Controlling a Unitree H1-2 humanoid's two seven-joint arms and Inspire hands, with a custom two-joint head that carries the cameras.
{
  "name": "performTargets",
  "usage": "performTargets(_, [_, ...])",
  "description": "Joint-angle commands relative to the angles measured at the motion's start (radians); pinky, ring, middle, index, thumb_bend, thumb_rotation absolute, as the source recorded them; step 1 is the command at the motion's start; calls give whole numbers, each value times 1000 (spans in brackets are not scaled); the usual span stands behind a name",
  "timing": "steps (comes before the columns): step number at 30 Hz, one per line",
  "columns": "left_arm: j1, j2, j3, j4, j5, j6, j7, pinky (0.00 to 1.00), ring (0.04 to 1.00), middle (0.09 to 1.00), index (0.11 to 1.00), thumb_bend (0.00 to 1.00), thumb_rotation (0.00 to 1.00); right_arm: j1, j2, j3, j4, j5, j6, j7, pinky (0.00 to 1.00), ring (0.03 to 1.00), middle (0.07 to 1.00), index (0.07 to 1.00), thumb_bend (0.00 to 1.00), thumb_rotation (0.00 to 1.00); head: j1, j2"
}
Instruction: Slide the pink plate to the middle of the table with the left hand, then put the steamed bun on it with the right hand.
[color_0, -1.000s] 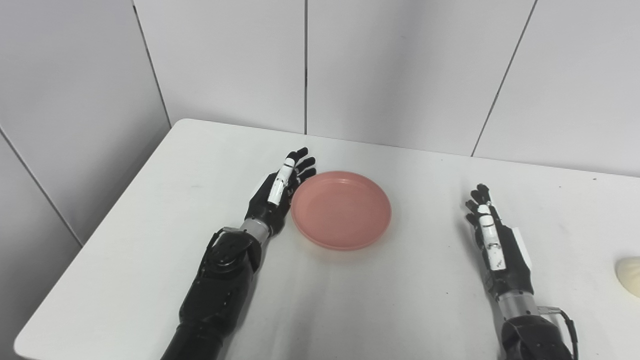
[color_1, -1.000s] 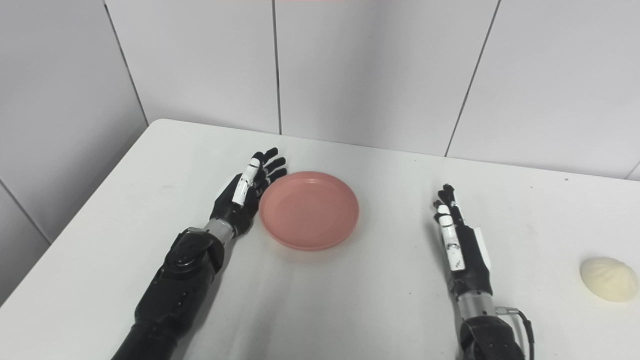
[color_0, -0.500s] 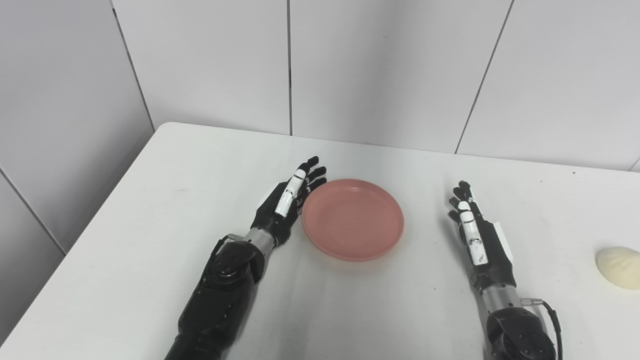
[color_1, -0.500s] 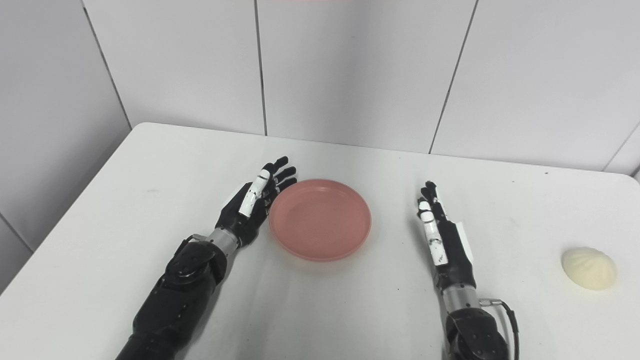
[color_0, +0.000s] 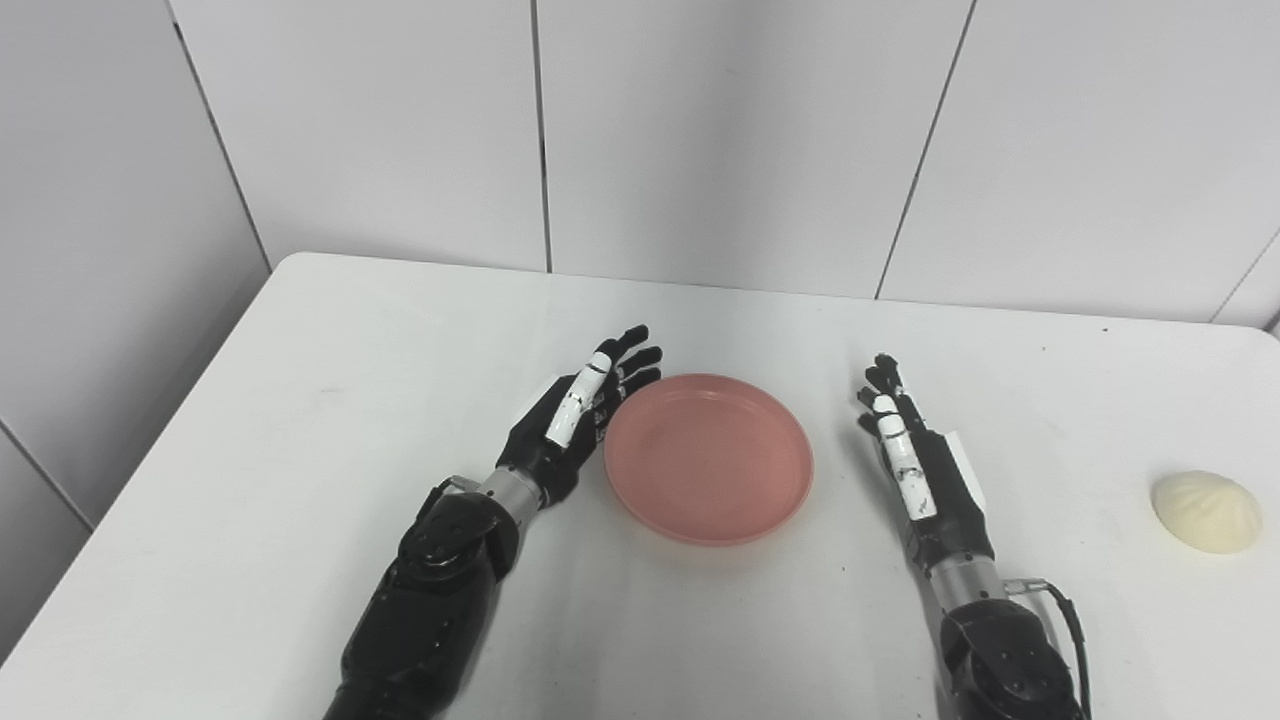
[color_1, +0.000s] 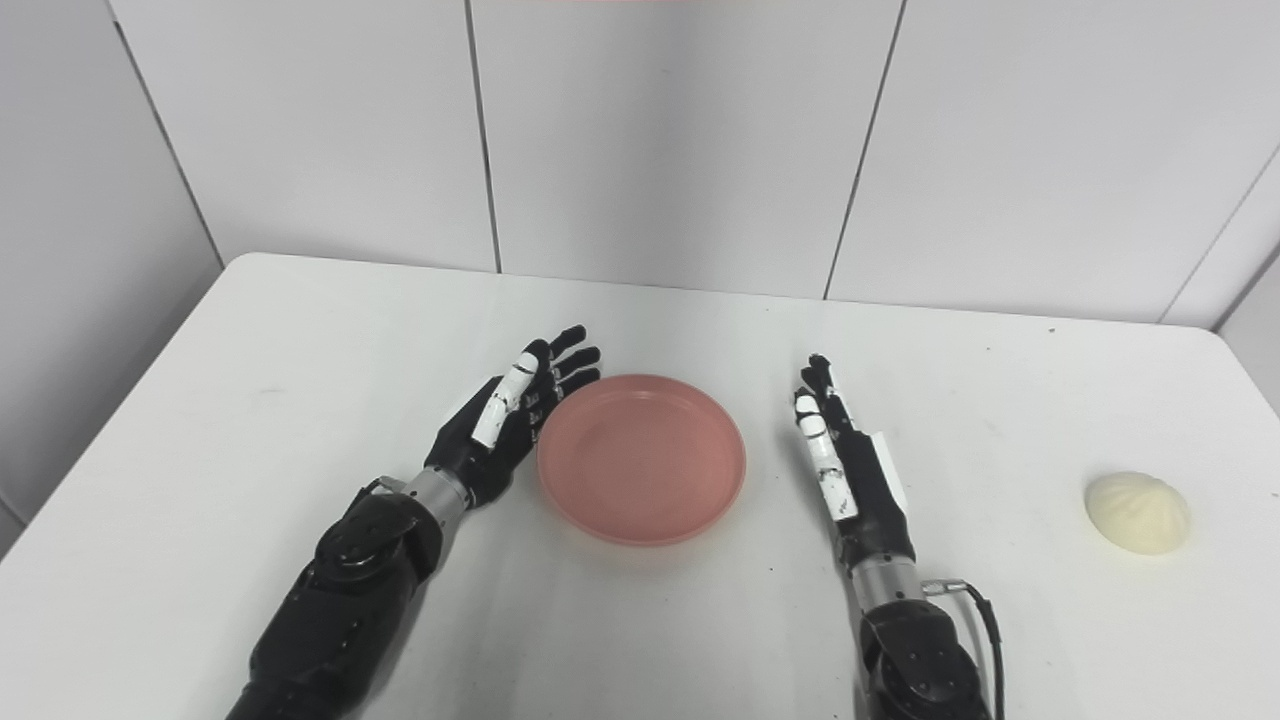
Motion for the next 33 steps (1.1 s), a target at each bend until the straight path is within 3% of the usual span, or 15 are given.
performTargets(1, [64,-9,-24,57,10,76,-30,950,926,928,927,487,1000,47,38,12,42,8,-5,-16,937,944,968,980,211,1000,-2,1])
performTargets(20, [43,-8,19,124,-10,79,-56,954,932,936,931,486,1000,21,31,5,77,3,-16,-28,928,942,959,976,234,1000,-55,-9])
performTargets(24, [39,-7,25,132,-12,78,-55,961,936,940,936,490,1000,17,26,-1,55,9,-10,-31,912,922,944,963,279,1000,-92,-15])
performTargets(26, [40,-6,29,131,-13,82,-53,963,939,945,937,489,1000,15,21,-1,29,1,-9,-35,892,884,910,937,346,1000,-110,-19])
performTargets(31, [41,0,37,131,-13,77,-58,957,933,938,934,484,1000,14,-12,25,-49,-78,-40,-55,810,827,881,912,388,984,-131,-22])
performTargets(33, [38,5,39,143,-15,67,-68,955,928,932,932,489,1000,7,-35,34,-91,-157,-52,-87,739,794,856,889,454,949,-146,-24])
